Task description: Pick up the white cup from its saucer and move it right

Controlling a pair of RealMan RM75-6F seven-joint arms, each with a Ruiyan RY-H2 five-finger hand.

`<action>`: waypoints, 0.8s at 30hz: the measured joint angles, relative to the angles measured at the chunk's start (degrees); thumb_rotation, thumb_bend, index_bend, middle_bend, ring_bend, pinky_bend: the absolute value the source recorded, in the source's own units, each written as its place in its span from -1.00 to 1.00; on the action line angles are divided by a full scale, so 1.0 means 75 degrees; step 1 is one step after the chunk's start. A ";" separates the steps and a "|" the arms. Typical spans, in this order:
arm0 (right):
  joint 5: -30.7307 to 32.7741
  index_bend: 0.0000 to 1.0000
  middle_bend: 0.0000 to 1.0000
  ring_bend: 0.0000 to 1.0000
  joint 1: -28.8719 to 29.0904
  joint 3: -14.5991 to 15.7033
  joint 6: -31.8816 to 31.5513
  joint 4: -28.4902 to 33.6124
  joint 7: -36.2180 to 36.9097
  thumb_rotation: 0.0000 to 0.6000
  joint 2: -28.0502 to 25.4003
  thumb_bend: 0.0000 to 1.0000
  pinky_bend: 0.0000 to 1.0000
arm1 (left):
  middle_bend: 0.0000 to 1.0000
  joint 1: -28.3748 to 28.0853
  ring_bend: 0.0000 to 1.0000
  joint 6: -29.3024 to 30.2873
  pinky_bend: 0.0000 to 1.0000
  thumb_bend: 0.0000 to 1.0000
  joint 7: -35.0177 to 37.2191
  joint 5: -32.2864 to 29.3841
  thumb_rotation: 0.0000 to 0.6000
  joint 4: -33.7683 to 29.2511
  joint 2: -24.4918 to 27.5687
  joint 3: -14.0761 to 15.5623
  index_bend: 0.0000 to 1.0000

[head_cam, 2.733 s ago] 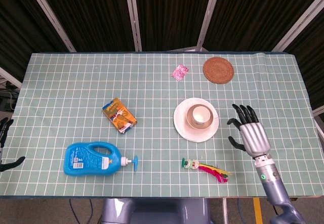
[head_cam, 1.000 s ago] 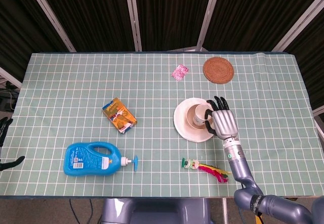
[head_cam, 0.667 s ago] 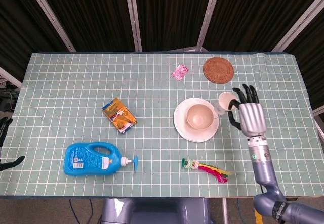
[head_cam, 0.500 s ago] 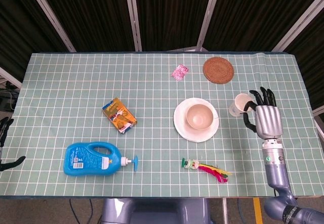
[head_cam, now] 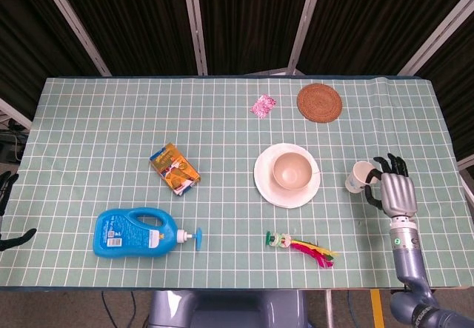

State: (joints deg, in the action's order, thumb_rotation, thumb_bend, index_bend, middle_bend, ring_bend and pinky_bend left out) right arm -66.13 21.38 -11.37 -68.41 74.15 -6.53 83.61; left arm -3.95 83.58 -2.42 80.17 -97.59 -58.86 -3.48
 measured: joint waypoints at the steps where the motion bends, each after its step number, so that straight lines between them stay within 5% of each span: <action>1: -0.0003 0.24 -0.68 -1.00 0.0005 0.0026 0.0040 -0.0078 -0.0002 1.00 0.0052 -0.17 -1.00 | -1.00 0.0000 -1.00 -0.0001 -1.00 -1.00 0.0010 -0.0001 1.00 0.0004 0.0002 -0.0001 -1.00; 11: 0.0002 0.20 -0.79 -1.00 -0.0007 0.0152 0.0307 -0.0229 -0.0063 1.00 0.0139 -0.36 -1.00 | -1.00 -0.0003 -1.00 0.0002 -1.00 -1.00 0.0005 0.0011 1.00 0.0000 -0.0001 -0.0003 -1.00; 18: -0.0099 -0.63 -1.00 -1.00 -0.0068 0.0211 0.0296 0.0204 -0.0117 1.00 -0.0125 -0.60 -1.00 | -1.00 0.0001 -1.00 0.0013 -1.00 -1.00 -0.0001 0.0024 1.00 -0.0002 -0.0002 0.0001 -1.00; 24: -0.0291 -0.90 -1.00 -1.00 -0.0268 0.0314 -0.0049 0.1010 -0.0357 1.00 -0.0632 -0.69 -1.00 | -1.00 0.0013 -1.00 0.0028 -1.00 -1.00 0.0048 0.0033 1.00 0.0019 0.0008 0.0002 -1.00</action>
State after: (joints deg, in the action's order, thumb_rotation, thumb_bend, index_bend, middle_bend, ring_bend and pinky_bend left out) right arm -68.32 19.37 -9.01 -68.78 81.73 -9.21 78.87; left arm -3.85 83.79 -2.06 80.41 -97.45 -58.80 -3.47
